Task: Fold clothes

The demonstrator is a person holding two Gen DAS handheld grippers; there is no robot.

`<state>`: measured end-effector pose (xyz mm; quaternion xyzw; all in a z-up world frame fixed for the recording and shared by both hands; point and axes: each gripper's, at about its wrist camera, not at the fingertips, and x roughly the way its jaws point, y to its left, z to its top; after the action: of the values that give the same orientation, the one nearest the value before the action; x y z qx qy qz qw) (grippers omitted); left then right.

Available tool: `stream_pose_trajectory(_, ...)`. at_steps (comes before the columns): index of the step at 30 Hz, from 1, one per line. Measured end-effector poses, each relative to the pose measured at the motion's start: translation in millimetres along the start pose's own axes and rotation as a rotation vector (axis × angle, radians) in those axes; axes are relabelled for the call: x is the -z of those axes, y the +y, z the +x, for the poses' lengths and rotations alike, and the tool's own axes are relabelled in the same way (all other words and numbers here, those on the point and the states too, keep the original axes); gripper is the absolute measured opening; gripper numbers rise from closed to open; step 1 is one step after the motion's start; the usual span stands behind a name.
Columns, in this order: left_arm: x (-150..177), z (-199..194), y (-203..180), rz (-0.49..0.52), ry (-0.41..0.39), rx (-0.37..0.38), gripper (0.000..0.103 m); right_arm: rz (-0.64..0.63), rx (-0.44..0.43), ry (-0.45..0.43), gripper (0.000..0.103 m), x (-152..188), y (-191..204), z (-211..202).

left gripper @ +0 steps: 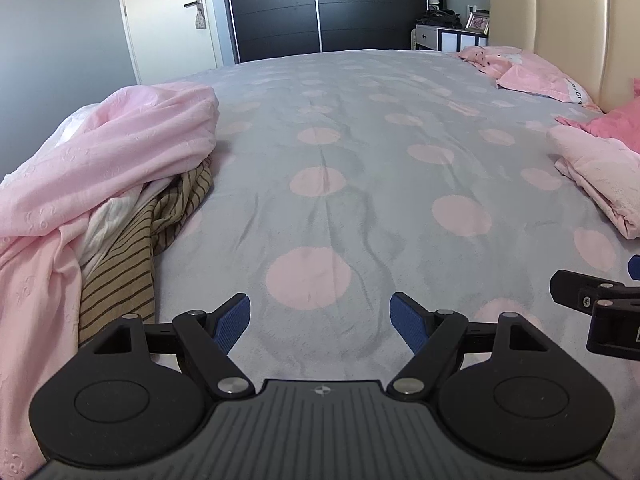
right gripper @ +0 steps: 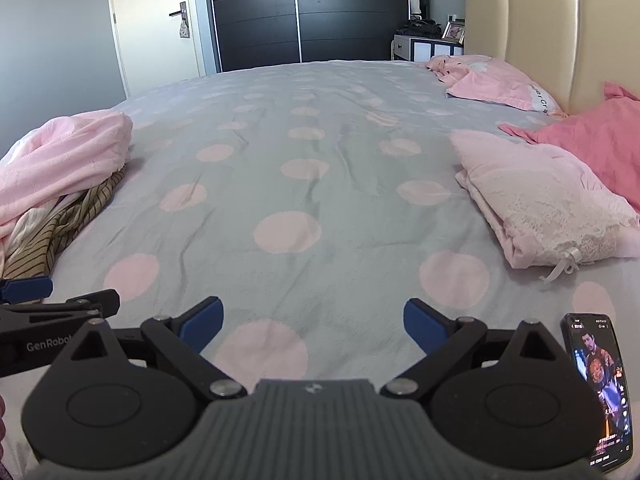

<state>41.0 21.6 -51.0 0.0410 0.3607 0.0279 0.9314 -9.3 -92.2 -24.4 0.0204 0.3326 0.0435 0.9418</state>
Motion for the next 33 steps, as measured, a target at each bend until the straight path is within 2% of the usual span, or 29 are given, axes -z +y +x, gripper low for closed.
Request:
stream_pose_trajectory(14,-2.4,-7.8,-5.1,0.012,-0.010,-0.004,0.076,-0.033,-0.015,-0.026,0.098,1.2,5.3,-7.3)
stream_pose_trajectory(33,-2.7,-9.0,-11.0,0.024,0.003,-0.002,0.076,-0.018,-0.016,-0.015,0.098,0.9,2.7,-6.6)
